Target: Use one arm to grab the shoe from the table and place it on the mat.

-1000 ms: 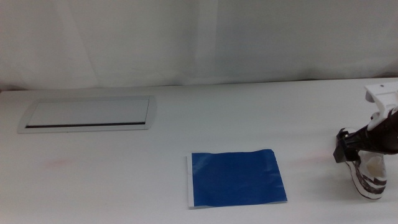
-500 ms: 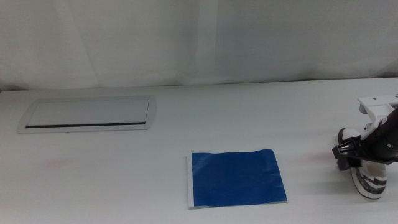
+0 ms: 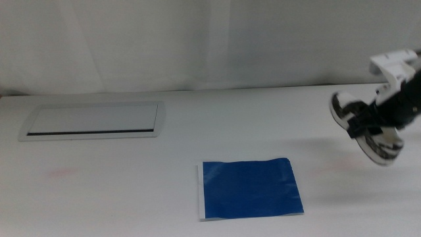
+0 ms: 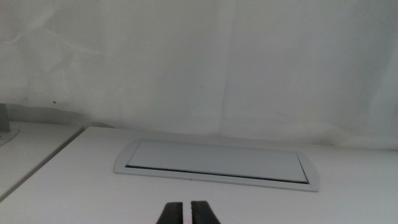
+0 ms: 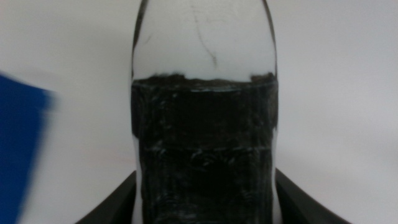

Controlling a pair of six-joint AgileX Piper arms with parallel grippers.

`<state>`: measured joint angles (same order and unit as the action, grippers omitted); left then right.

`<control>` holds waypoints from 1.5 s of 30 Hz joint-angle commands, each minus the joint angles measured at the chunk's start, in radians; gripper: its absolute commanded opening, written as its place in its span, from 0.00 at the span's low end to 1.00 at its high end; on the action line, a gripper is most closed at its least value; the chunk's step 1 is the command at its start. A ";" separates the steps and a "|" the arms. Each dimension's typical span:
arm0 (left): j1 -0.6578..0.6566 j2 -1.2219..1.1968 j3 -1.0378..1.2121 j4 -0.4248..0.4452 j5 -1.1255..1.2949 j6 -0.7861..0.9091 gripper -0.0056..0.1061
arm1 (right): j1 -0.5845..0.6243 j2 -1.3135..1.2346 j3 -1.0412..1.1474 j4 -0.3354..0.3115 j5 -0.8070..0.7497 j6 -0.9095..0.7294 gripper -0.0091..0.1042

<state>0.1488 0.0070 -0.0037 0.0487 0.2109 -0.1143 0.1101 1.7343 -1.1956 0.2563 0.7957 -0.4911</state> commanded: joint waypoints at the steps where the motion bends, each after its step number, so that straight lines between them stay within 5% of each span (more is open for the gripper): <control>1: 0.000 -0.018 0.039 -0.002 0.002 -0.007 0.02 | 0.040 -0.022 -0.082 0.040 0.094 -0.168 0.06; 10: 0.000 -0.018 0.039 -0.002 0.002 -0.007 0.02 | 0.341 -0.013 -0.231 0.025 0.138 -0.562 0.06; 17: 0.000 -0.018 0.039 -0.002 0.002 -0.007 0.02 | 0.527 0.064 -0.240 -0.053 0.100 -0.600 0.06; 45: 0.000 -0.018 0.039 -0.002 0.002 -0.007 0.02 | 0.577 0.304 -0.240 -0.086 0.127 -0.579 0.06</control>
<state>0.1488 0.0070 -0.0037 0.0487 0.2109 -0.1143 0.6851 2.0309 -1.4299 0.1834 0.9184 -1.0733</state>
